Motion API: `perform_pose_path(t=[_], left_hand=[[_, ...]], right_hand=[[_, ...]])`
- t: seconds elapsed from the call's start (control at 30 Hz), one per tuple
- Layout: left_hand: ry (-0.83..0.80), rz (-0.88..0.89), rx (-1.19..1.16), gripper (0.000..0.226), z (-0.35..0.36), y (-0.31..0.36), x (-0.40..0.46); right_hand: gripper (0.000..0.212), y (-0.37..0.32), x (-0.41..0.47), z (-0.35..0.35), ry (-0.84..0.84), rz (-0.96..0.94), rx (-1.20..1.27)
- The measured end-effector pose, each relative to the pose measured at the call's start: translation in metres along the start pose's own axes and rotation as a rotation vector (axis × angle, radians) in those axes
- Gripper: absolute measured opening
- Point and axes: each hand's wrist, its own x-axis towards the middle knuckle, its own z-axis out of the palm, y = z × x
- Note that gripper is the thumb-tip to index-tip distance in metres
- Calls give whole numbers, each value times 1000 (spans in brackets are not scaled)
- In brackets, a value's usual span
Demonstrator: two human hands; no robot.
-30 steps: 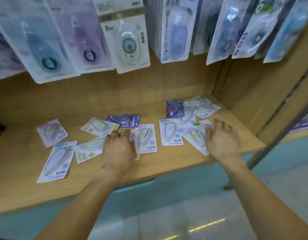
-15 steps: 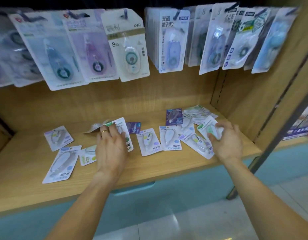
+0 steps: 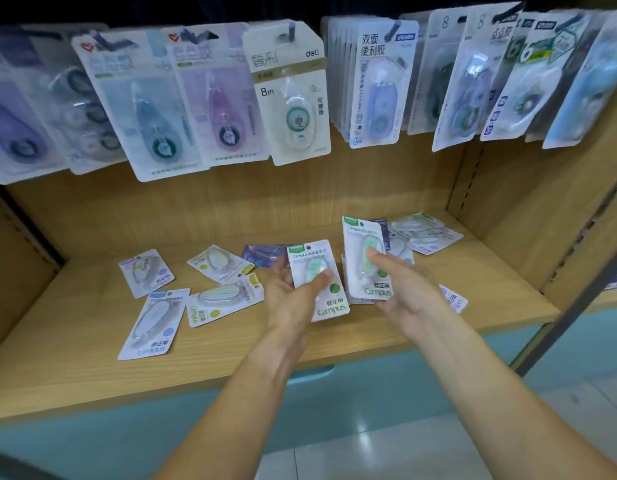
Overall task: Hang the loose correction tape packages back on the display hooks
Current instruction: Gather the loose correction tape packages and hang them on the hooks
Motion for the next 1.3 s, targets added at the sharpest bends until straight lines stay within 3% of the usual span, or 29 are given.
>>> perform_pose_path(t=[0.17,0.3,0.47,0.6,0.67,0.77,0.87,0.97,1.1,1.23,1.3], left_hand=[[-111,-89,-122,35,5,-5,-7],[-260,-141,-253,34,7,0,-14],[-261,-85,-134,43,8,-1,-10],[-255,-103,-116,42,10,-1,-5],[-256,-118,-116,40,12,-1,-3],[-246,-125,-112,37,12,-3,0],[-205,-131,-113,38,7,-6,5],[-202,-140,-99,44,3,-8,7],[-232,-133,-88,39,4,-8,5],[-264,-125,-84,42,0,-9,4],[-260,-124,-89,43,-2,-8,3]], right_hand=[[7,27,1,12,5,-43,-128],[10,28,-1,13,16,-136,-219],[7,21,7,5,15,-241,-475],[32,-13,57,-17,246,-504,-883],[42,-30,97,-29,253,-546,-1160],[53,-45,146,-48,152,-492,-1466],[51,-51,165,-71,64,-444,-1671],[40,-57,162,-95,120,-519,-1751],[33,-78,167,-103,279,-454,-1744],[76,-88,186,-76,357,-186,-1587],[83,-87,192,-66,320,-53,-1611]])
